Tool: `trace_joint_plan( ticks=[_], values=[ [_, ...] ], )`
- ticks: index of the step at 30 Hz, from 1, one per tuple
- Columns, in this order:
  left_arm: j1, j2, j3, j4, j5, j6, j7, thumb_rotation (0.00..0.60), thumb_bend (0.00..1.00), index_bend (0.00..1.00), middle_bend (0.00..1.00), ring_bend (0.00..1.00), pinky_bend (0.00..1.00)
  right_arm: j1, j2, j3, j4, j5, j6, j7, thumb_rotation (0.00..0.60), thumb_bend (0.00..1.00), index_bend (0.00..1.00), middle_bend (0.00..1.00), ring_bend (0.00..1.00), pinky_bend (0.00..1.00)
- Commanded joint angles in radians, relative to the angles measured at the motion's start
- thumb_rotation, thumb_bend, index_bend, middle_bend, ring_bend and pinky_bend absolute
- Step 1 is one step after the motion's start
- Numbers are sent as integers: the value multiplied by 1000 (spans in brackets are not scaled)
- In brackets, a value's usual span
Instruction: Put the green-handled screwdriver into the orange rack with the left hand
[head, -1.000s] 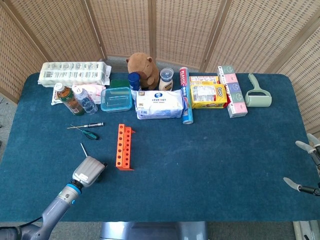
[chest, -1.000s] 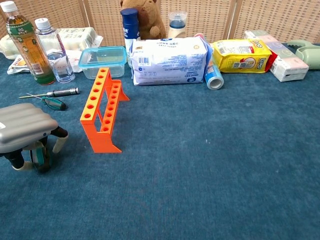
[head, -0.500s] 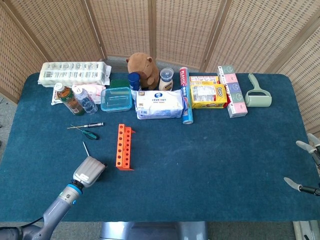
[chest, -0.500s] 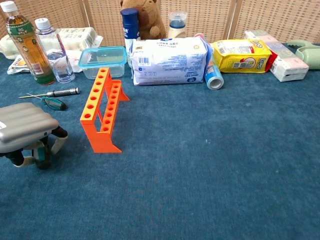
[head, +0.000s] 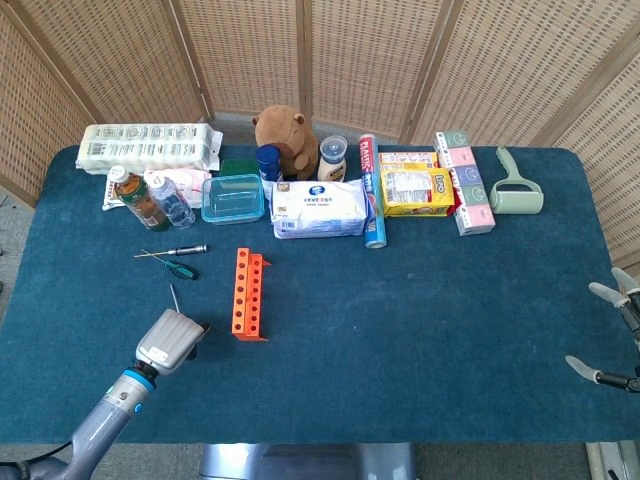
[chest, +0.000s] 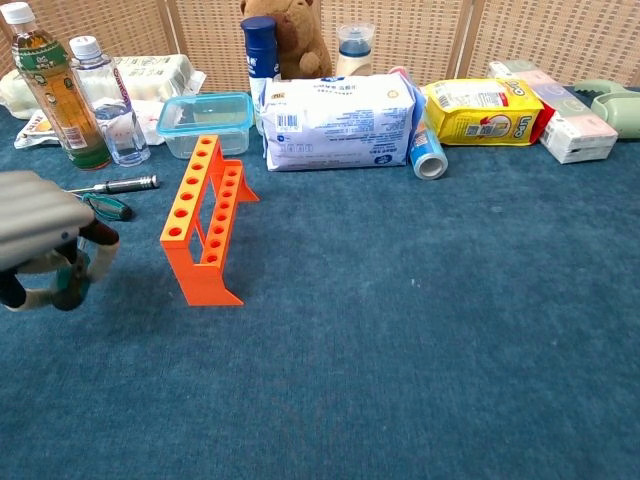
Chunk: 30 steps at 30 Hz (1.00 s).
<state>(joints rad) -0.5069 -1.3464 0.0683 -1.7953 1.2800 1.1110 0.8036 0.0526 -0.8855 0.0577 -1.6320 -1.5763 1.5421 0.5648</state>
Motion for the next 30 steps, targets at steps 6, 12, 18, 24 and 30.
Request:
trace_joint_plan(
  ticks=[6,12,18,24,30],
  values=[
    [26,95,-3,-89,73,68,-64,600,331,658,953,827,862,1,-1,-3,-3,-5,-1,-7,600,59,160,28,3,0],
    [43,161,-8,-130,114,102,-120,600,330,658,953,826,862,2,-4,-6,-7,-8,-4,-19,600,59,159,28,4,0],
    [65,226,-13,-173,159,143,-164,600,330,658,953,826,862,3,-5,-7,-10,-8,-5,-26,600,60,160,28,4,0],
    [80,268,-15,-207,186,167,-180,600,330,658,953,826,862,3,-4,-9,-11,-9,-7,-27,600,59,160,28,5,0],
    [95,330,-16,-274,221,178,-261,600,330,659,953,827,862,3,-2,-11,-14,-11,-8,-29,600,59,159,28,5,0]
  ],
)
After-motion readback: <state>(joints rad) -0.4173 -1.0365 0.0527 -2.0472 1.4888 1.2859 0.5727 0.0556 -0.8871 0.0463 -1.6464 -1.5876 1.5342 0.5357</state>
